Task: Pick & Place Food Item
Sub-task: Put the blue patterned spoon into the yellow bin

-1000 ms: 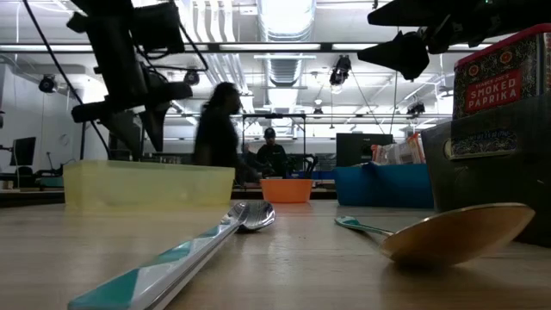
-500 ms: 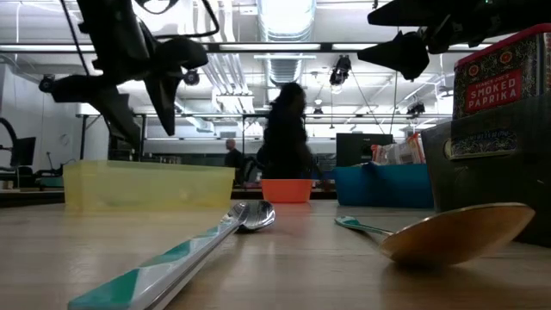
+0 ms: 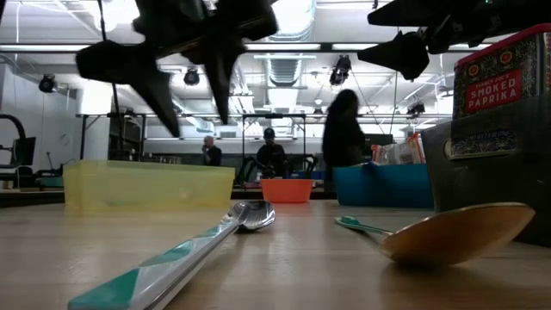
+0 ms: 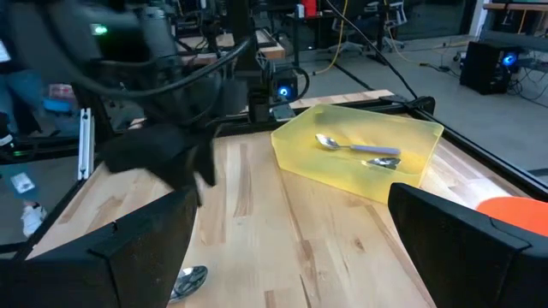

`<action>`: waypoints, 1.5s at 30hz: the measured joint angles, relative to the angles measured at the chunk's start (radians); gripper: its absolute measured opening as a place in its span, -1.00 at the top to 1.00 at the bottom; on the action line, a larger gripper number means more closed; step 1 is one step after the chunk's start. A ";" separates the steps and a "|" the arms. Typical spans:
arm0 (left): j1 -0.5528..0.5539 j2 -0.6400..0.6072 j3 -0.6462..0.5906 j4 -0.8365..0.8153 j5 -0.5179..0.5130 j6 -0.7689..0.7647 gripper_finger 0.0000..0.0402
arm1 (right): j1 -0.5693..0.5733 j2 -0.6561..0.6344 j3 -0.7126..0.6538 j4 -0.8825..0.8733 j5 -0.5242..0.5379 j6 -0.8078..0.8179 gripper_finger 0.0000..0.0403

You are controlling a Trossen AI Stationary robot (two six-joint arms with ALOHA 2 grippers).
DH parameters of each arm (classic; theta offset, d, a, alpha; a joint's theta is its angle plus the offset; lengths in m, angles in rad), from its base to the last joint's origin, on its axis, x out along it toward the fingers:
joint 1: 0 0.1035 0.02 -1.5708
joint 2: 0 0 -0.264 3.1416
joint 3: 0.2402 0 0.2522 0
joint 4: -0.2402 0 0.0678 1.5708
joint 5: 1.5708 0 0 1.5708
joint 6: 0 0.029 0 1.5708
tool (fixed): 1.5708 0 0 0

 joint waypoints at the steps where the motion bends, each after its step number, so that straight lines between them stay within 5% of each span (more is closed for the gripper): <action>1: -0.004 0.021 0.025 0.008 0.004 0.011 -0.23 | 0.000 0.000 0.000 0.000 0.000 0.000 -0.89; 16: -0.061 0.285 0.168 0.160 0.136 -0.033 -0.23 | 0.000 0.000 0.000 0.000 0.000 0.000 -0.89; 40: -0.085 0.334 0.168 0.154 0.180 -0.091 -0.22 | 0.000 0.000 0.000 -0.001 0.000 0.000 -0.89; 45: -0.084 0.334 0.167 0.147 0.180 -0.089 -0.08 | 0.000 0.000 0.000 -0.001 0.000 0.000 -0.89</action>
